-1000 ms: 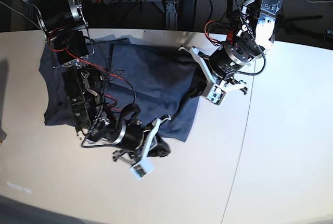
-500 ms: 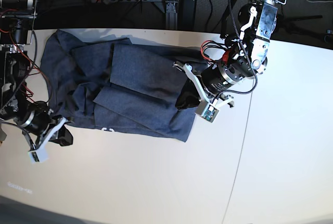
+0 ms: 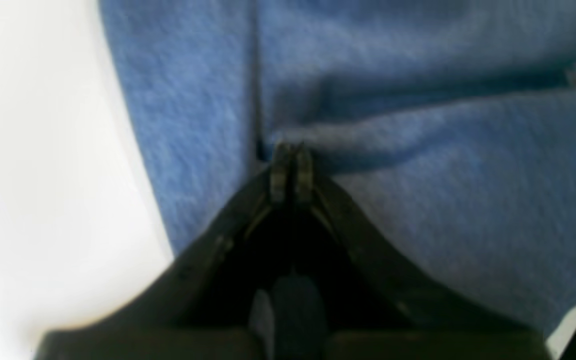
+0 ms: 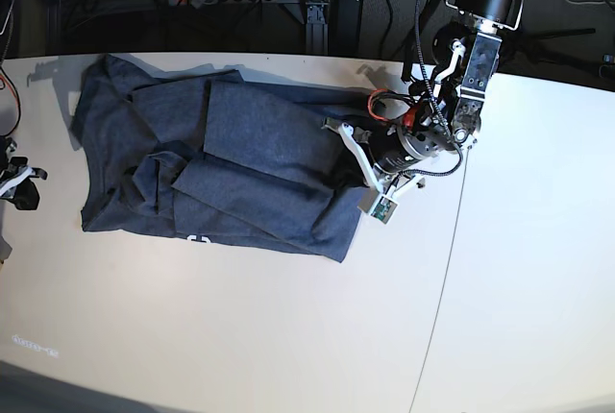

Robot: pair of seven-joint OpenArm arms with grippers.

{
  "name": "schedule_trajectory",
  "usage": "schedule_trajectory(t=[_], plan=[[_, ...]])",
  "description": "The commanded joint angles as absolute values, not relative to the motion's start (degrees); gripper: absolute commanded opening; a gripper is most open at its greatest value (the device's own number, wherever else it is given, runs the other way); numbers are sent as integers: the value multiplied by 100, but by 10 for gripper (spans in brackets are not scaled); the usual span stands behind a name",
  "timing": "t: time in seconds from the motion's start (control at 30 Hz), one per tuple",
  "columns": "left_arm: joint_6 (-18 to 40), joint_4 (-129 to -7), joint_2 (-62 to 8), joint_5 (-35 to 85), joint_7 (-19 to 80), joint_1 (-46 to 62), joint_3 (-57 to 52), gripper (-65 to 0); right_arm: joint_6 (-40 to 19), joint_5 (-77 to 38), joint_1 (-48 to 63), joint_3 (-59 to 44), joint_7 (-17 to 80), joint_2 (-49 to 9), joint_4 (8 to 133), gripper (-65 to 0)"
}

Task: Fold the T-shirt properly
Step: 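Release the collar end with the right gripper and withdraw it, then move the right gripper to the shirt's collar end and grasp it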

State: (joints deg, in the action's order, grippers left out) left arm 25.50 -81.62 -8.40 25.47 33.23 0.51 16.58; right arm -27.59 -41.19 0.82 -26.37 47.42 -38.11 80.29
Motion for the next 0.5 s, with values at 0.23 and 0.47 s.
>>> schedule_trajectory(t=[0.23,0.47], plan=[[2663,-7424,-1011,2161,3148,-204,1651,-650,-3319,-4209,143,-2698,4517,-3983,7293,-650],[2661,-7413,-1516,2167,3124,-204,1647,-650,-3321,-4318,141,-2683,4480,-3983,6757,-650]])
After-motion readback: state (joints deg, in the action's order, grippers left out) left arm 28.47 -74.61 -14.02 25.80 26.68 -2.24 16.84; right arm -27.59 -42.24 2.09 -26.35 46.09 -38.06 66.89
